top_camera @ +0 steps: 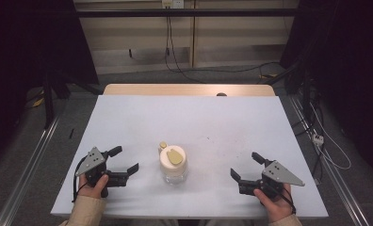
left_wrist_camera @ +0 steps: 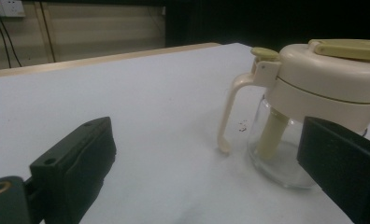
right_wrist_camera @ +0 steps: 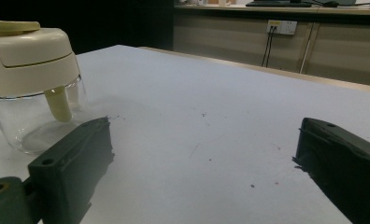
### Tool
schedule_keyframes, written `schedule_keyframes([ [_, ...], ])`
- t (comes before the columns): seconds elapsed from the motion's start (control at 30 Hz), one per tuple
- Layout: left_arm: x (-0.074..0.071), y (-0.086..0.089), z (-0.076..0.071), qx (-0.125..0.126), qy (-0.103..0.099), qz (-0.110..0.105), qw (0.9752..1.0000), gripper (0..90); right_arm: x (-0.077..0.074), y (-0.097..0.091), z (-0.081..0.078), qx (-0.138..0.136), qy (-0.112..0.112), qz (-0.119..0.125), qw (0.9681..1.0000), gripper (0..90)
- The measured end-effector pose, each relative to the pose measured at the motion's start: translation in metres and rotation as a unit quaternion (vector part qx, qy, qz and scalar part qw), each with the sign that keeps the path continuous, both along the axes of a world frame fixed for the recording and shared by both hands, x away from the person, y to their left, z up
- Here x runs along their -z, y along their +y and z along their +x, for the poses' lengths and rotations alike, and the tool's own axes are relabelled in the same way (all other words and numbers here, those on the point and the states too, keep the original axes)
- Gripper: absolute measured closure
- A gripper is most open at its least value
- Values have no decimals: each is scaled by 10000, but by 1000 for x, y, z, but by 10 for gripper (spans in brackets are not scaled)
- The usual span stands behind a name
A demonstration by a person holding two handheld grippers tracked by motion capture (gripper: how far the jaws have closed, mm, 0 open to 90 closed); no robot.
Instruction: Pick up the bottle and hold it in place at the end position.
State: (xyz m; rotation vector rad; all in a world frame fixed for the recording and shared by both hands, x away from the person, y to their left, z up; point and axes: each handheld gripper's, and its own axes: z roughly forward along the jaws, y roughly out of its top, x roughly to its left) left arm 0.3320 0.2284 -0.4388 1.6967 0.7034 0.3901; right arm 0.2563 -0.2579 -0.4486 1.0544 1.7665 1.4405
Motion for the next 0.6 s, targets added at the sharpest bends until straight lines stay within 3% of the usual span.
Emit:
schedule_keyframes([
  [0.6, -3, -19, -4, 406, 18, -239, 9989, 35, 0, 0, 0, -19, 21, -22, 10000, 34],
])
